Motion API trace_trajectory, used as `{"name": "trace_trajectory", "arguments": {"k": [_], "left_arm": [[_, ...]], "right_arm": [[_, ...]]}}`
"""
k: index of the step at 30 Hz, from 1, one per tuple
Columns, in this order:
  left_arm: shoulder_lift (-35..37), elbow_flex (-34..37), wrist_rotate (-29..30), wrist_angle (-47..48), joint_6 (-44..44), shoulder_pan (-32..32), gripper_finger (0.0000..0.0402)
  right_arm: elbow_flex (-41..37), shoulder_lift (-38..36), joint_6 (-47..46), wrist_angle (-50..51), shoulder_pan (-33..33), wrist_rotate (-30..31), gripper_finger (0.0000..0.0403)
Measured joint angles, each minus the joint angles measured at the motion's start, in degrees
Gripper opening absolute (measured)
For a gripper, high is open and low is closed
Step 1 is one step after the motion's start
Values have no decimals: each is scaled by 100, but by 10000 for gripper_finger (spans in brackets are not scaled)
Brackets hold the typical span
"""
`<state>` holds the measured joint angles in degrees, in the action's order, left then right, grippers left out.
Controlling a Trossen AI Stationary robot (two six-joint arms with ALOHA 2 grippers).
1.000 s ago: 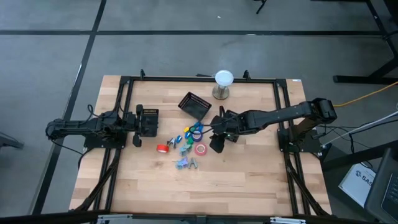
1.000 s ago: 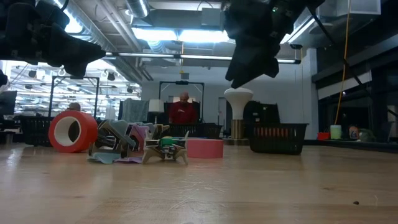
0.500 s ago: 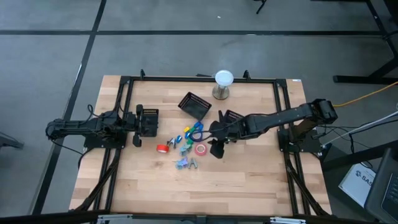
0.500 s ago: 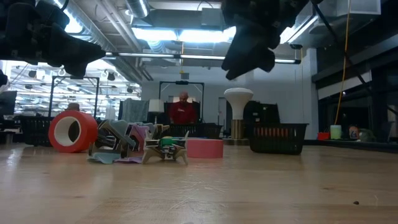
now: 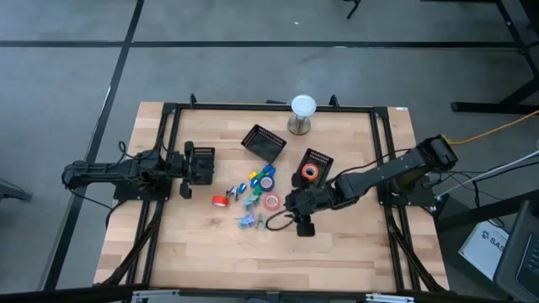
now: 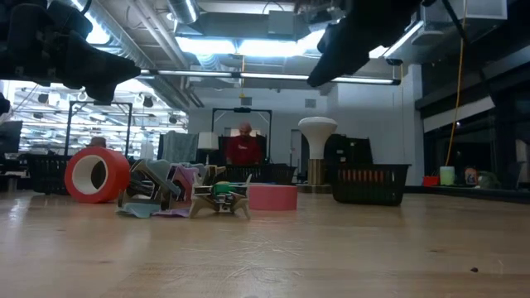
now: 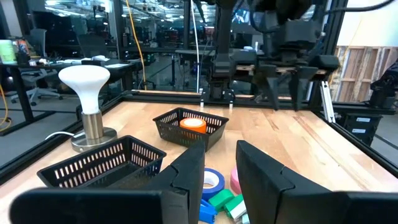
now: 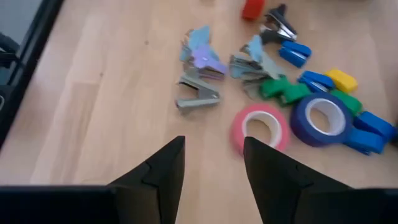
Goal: Pick and place Stapler, Stapler remover, tape
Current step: Put the pink tape into the right black bin
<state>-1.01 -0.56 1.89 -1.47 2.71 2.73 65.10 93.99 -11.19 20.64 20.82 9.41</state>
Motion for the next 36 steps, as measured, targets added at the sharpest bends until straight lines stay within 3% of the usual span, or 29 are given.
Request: {"name": "trace_trajectory", "arguments": {"k": [9,19,27,36], "left_arm": [[1,0,0,1,1,1,88],[1,0,0,0,3,0,88],[1,0,0,1,3,-1,88],[1,0,0,1,3,-1,88]], "right_arm": [[-4,686,781,-504,-31,-2,168],[-2,726,1395,-647,-531,-661,167],[-2,726,2049,-628,-992,-646,167],[-2,737,1888,-900,-876,-424,167]]}}
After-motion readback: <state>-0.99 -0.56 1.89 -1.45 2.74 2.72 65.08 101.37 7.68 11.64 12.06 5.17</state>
